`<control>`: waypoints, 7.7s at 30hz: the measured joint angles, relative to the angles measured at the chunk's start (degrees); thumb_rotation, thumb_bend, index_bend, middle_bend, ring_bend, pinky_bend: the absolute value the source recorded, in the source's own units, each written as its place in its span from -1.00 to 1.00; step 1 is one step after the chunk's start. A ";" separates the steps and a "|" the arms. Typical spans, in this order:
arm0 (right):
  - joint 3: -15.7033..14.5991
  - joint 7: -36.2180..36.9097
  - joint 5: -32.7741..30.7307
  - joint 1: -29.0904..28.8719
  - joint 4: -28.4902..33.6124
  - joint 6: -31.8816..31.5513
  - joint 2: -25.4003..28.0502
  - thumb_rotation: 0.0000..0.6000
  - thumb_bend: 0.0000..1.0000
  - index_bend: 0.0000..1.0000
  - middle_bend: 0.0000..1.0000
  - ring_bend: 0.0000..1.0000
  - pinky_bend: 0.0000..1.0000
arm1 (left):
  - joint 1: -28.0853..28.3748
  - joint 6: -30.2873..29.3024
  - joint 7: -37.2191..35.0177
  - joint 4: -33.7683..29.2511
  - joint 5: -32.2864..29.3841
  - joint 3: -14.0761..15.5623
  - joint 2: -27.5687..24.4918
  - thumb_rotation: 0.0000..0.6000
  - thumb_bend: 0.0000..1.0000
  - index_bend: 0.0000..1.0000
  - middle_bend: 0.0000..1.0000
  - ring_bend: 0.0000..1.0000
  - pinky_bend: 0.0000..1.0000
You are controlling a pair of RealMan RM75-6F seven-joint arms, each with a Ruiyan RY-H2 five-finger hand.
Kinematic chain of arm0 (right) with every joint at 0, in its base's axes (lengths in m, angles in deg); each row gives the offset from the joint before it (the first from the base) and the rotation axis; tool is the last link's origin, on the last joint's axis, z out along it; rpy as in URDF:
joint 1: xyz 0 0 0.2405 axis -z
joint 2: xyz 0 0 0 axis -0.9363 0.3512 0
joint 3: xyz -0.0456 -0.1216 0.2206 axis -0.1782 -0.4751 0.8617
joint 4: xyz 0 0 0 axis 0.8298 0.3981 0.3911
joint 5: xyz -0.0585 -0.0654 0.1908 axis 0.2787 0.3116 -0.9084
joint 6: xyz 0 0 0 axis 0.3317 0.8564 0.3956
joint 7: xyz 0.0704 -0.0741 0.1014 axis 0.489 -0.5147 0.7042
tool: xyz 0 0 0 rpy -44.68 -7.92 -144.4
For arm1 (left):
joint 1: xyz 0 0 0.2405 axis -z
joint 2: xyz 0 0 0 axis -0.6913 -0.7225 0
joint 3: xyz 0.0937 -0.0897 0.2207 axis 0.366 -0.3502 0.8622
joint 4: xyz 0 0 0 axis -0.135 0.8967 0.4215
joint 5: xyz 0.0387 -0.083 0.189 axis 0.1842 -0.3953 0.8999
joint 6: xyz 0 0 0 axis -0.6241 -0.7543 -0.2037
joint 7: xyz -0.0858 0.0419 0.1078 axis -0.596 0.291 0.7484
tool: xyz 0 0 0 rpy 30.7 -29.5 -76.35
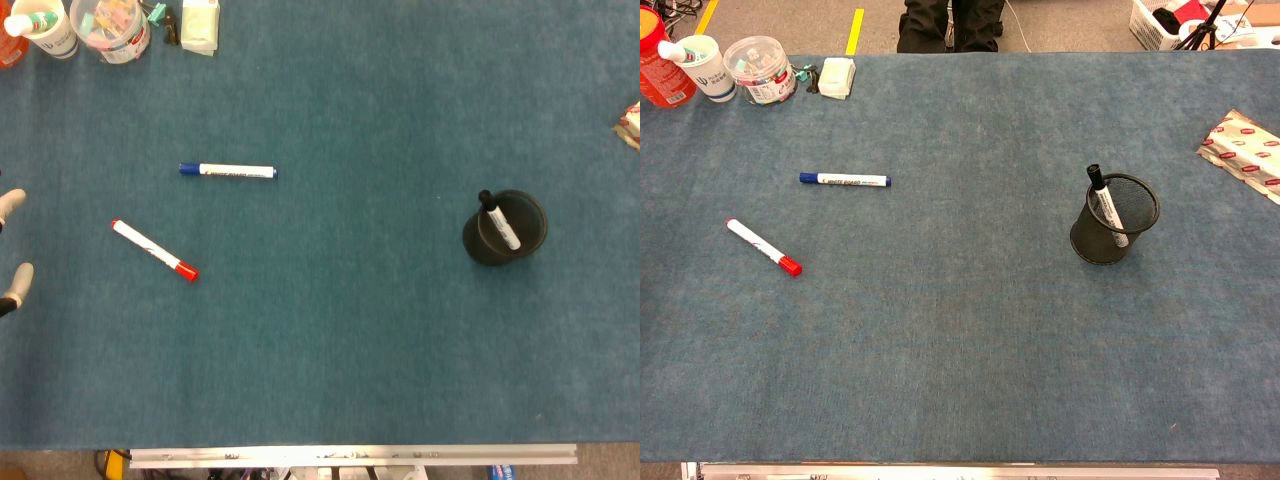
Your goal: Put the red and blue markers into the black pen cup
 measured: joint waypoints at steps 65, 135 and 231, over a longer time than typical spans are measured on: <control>-3.11 39.51 3.80 -15.54 -37.14 16.37 -34.29 1.00 -1.00 -0.44 -0.41 -0.77 -0.75 | -0.57 -0.44 -2.56 0.31 0.02 -0.22 -1.35 1.00 -0.39 -0.62 -0.83 -0.92 -0.93; -2.31 44.69 3.26 -23.20 -44.51 14.94 -45.99 1.00 0.01 -0.14 -0.20 -0.39 -0.36 | -1.59 -1.80 -4.58 0.53 1.54 0.09 -3.27 1.00 -0.39 -0.62 -0.83 -0.92 -0.93; 4.28 34.72 -1.99 -20.80 -11.52 12.61 -20.04 1.00 0.03 -0.08 -0.15 -0.33 -0.27 | 27.20 22.88 -16.19 35.85 14.86 10.31 19.75 1.00 -0.39 -0.23 -0.68 -0.88 -0.93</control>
